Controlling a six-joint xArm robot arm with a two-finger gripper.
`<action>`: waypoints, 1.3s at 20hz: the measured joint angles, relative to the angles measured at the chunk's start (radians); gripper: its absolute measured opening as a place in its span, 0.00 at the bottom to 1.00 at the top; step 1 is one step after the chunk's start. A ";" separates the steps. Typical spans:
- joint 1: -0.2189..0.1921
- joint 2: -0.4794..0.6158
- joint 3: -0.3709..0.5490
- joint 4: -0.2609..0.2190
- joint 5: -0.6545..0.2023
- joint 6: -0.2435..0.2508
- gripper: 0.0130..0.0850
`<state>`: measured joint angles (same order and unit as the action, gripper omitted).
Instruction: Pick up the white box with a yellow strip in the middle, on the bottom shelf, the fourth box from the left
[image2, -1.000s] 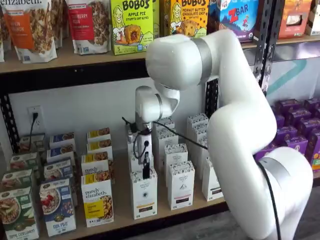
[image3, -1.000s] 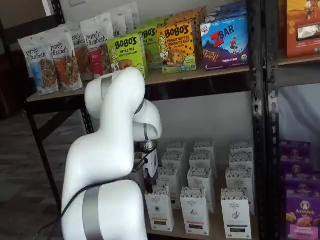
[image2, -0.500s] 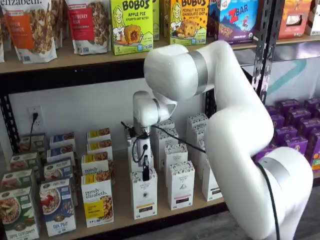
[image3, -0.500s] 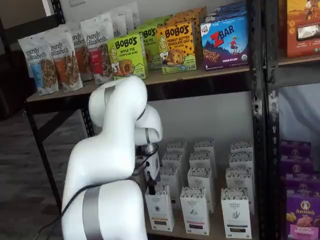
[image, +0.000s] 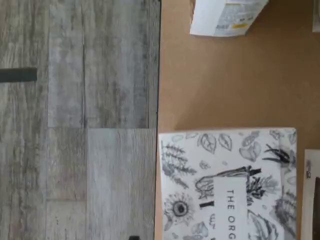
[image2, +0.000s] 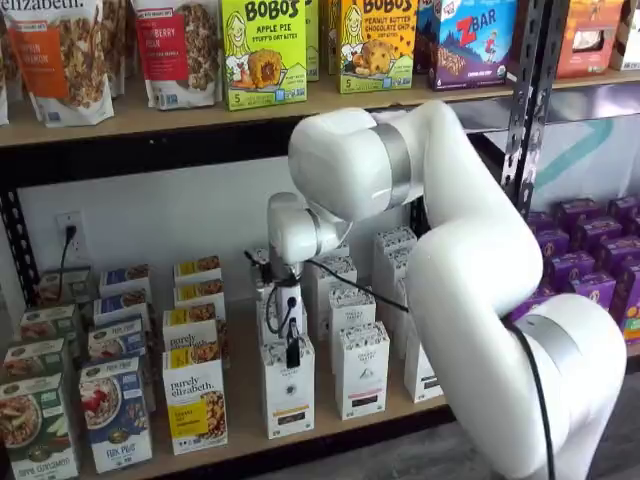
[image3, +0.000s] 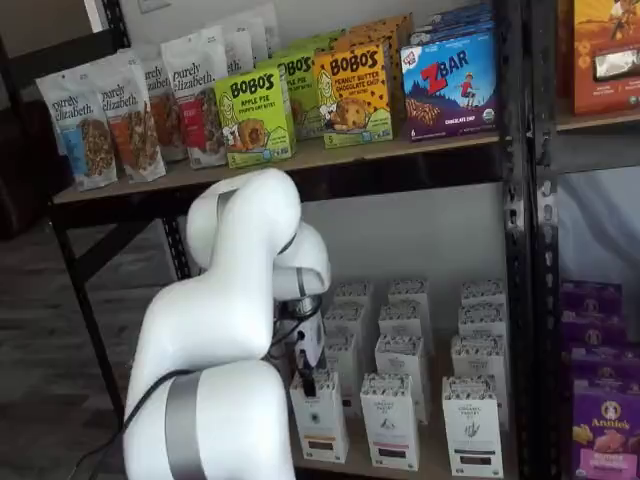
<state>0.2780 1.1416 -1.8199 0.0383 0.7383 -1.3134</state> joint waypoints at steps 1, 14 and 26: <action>0.000 0.007 -0.008 -0.003 0.003 0.003 1.00; 0.002 0.058 -0.032 -0.012 -0.039 0.010 1.00; -0.005 0.068 -0.028 -0.002 -0.060 -0.005 0.72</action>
<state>0.2732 1.2096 -1.8475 0.0364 0.6788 -1.3181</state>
